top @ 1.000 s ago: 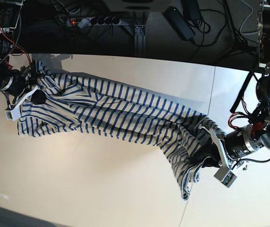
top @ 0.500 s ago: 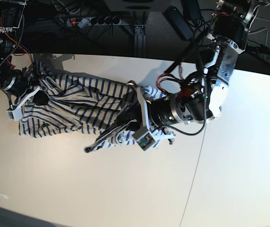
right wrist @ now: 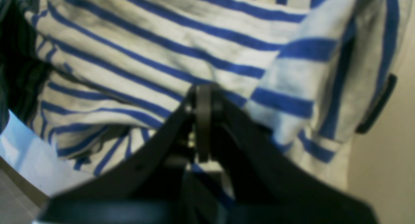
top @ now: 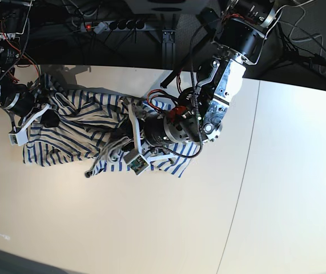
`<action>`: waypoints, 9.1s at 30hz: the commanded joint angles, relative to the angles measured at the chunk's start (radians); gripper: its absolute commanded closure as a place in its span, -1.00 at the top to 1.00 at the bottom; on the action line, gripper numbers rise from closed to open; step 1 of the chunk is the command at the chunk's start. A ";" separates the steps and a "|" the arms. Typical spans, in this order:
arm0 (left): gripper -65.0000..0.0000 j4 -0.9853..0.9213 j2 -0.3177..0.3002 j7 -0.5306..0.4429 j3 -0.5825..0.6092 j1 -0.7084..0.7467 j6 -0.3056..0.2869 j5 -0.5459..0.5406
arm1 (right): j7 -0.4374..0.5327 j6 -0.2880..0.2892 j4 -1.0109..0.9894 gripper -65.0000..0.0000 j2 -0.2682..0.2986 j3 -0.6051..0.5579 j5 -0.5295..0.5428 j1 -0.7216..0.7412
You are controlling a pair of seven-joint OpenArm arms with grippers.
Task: Fold the T-shirt properly
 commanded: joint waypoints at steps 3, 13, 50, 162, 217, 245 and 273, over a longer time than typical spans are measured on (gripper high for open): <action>-0.10 0.018 0.023 -0.025 0.056 -0.020 0.000 -0.015 | -0.027 0.064 0.004 -1.00 0.008 -0.001 -0.021 0.002; -0.10 0.018 0.113 -0.009 0.065 -0.023 0.029 0.063 | -0.027 0.065 0.005 -1.00 0.016 -0.001 0.028 0.005; -0.11 0.019 -0.137 -0.010 -0.230 -0.029 0.026 -0.054 | -0.145 0.051 -0.172 0.33 0.146 0.219 0.304 0.008; -0.11 -0.166 0.077 -0.070 -0.201 0.129 -0.034 -0.128 | -0.158 0.056 0.406 -1.00 -0.026 -0.692 -0.119 0.390; -0.91 0.172 -0.190 0.113 -0.663 0.135 -0.164 -0.475 | 0.039 0.052 0.325 -1.00 -0.283 -0.577 -0.333 0.522; -1.00 0.179 -0.060 0.052 -0.112 0.119 -0.212 -0.240 | 0.127 0.050 -0.433 -1.00 -0.225 -0.510 -0.422 0.811; -1.00 -0.076 -0.336 -0.167 -0.112 -0.153 -0.212 -0.045 | -0.216 0.073 0.219 -1.00 0.051 -0.484 0.162 0.149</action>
